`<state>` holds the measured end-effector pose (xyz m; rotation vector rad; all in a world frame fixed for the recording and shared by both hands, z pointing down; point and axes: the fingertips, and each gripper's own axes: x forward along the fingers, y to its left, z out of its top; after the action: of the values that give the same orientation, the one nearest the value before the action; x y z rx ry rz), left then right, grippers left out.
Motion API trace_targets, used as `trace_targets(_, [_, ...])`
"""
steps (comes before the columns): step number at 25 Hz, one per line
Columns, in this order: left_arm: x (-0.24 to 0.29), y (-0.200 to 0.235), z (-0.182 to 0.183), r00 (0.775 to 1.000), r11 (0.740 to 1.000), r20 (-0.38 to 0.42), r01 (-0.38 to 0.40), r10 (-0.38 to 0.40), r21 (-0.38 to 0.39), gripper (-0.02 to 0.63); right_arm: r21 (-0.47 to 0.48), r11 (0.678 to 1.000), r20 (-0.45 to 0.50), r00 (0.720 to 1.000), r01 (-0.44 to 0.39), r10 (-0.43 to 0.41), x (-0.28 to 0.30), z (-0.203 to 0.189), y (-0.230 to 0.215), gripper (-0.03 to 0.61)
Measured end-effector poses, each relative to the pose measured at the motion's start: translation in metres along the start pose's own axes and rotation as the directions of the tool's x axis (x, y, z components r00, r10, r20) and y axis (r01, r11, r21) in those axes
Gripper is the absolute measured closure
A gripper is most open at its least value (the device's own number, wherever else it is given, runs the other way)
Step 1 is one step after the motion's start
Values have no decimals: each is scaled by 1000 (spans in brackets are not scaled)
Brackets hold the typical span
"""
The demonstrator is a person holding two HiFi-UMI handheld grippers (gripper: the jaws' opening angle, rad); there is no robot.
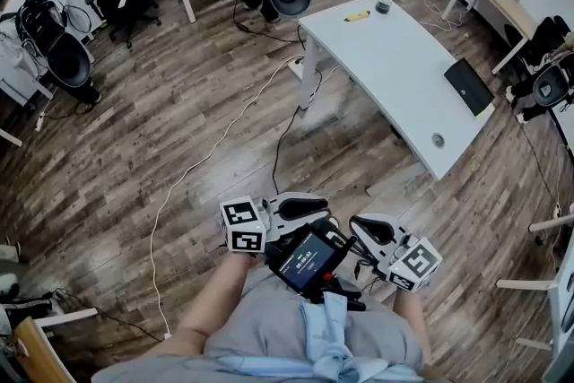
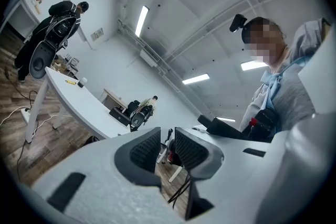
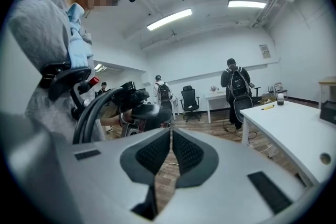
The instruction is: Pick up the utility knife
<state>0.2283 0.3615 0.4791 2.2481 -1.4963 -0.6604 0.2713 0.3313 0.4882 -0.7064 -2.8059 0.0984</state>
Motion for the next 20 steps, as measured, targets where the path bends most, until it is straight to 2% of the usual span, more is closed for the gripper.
trace_targets(9, [46,61,20,998,1000,-57,-16,15,-19,537,32,999,8,1000,15,-16,7,3,-82,548])
trace_targets(13, [75,90,39,996,1000,-85,-23,24,9,535,25,1000,15,1000,14,-15,5,16,-127,548])
trace_targets(20, [129,126,64,996,999,-83,-41,44,34,536,-2,1000,26,1000,-3,3,-4,37,-197,548])
